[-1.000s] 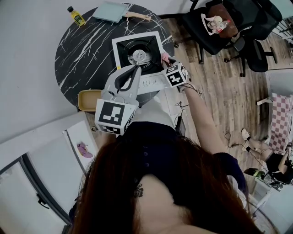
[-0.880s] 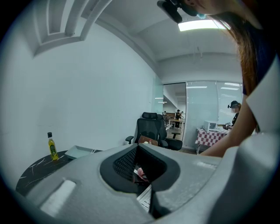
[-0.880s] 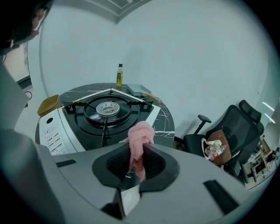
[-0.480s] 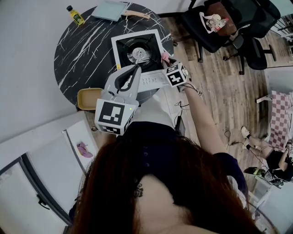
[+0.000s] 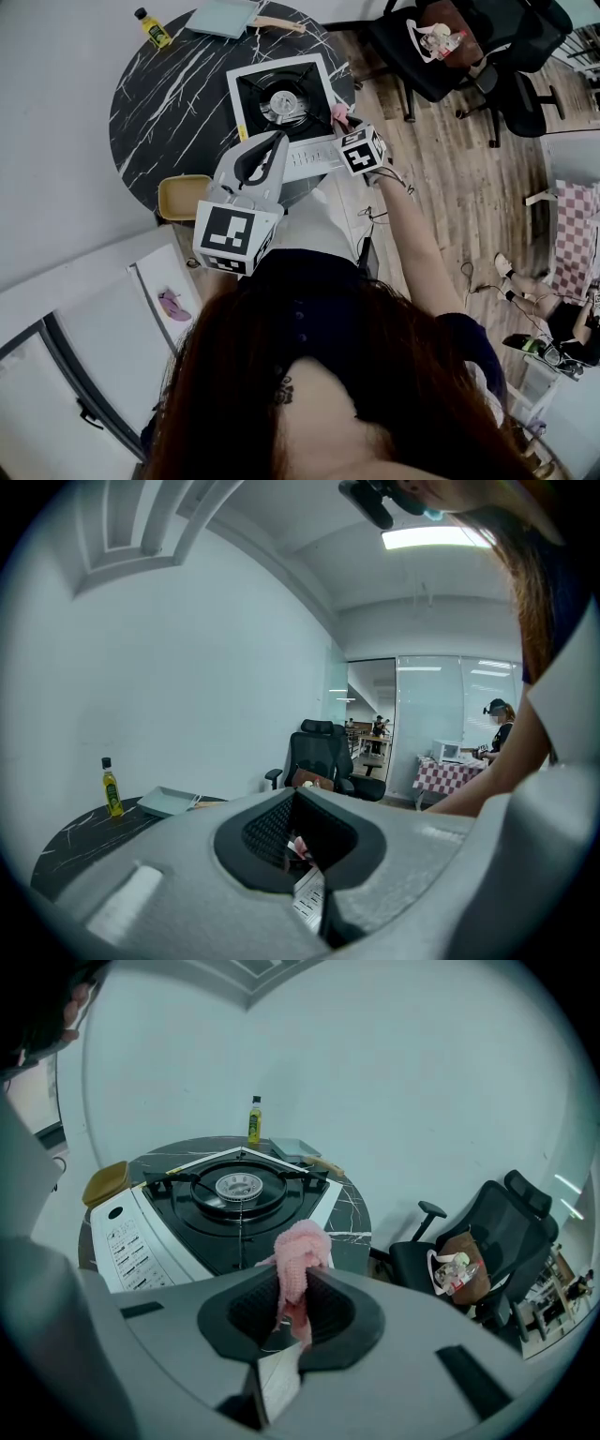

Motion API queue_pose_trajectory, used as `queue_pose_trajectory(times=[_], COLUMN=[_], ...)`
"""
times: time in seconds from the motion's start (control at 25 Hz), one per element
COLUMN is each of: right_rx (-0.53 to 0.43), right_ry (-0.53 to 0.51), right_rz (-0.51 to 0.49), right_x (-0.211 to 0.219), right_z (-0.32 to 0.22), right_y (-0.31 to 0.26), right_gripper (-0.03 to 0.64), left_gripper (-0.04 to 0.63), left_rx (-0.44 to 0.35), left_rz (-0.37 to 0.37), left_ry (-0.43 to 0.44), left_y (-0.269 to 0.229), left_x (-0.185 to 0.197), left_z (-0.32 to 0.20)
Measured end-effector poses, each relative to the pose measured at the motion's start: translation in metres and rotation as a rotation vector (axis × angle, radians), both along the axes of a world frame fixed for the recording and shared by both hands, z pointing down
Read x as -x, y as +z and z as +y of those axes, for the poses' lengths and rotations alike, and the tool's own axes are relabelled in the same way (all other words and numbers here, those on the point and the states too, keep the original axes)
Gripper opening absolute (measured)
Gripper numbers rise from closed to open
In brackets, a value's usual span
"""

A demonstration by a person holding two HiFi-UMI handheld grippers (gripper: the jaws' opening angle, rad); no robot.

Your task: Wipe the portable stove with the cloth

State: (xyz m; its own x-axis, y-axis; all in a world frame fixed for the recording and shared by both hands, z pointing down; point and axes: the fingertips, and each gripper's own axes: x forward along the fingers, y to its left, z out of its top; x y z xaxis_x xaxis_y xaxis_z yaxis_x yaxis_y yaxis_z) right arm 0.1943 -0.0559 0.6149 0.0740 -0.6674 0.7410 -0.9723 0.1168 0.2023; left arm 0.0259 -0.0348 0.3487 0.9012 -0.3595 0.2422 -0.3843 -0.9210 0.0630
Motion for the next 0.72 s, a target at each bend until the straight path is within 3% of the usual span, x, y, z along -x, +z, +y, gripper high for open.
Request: queue_pose_trajectory(times=[0.72], right_rx=[0.0], right_ry=[0.017], right_rz=[0.017], right_x=[0.008], right_z=[0.019], right_y=[0.0], right_gripper=[0.058], left_gripper=[0.012], left_rx=[-0.006], left_rz=[0.018], left_ry=[0.014], left_y=[0.001], left_x=[0.015], left_z=[0.019])
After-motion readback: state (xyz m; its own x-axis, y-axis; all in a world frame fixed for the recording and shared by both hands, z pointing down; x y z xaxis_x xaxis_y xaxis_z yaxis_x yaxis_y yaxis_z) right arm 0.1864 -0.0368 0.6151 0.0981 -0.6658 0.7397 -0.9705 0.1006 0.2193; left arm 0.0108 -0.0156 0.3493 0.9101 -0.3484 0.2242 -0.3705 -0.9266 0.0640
